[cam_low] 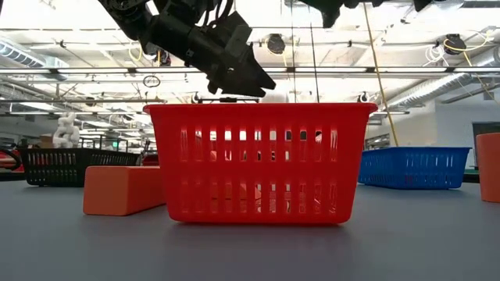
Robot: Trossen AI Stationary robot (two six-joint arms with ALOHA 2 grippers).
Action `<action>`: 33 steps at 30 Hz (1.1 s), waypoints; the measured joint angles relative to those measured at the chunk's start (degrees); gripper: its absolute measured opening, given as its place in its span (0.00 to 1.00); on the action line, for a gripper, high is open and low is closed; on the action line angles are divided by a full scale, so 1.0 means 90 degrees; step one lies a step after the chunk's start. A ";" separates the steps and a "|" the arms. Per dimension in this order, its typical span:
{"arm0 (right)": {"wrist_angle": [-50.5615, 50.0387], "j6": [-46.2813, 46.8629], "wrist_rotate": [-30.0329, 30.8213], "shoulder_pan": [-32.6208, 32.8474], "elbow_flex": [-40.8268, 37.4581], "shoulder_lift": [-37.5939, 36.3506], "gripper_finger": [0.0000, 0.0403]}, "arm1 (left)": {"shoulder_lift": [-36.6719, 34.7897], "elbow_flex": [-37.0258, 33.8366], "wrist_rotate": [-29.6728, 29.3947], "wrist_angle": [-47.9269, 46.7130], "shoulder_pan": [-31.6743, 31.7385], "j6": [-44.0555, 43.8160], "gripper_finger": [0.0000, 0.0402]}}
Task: Sort & place blocks by color
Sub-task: Put the green block into the black bin
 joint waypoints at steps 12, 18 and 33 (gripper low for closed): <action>0.2771 0.0413 0.0177 0.0104 -0.1687 0.0083 0.33 | 0.0000 0.0000 -0.0021 0.0273 -0.0040 0.0236 0.61; 0.3177 0.0414 0.0665 0.0105 -0.2182 0.0083 0.33 | 0.0000 0.0000 -0.0339 0.1284 -0.0566 0.1650 0.61; 0.3549 0.1529 0.0701 0.0106 -0.2336 0.0083 0.33 | 0.0000 0.0000 -0.1724 0.1519 -0.1501 0.5963 0.61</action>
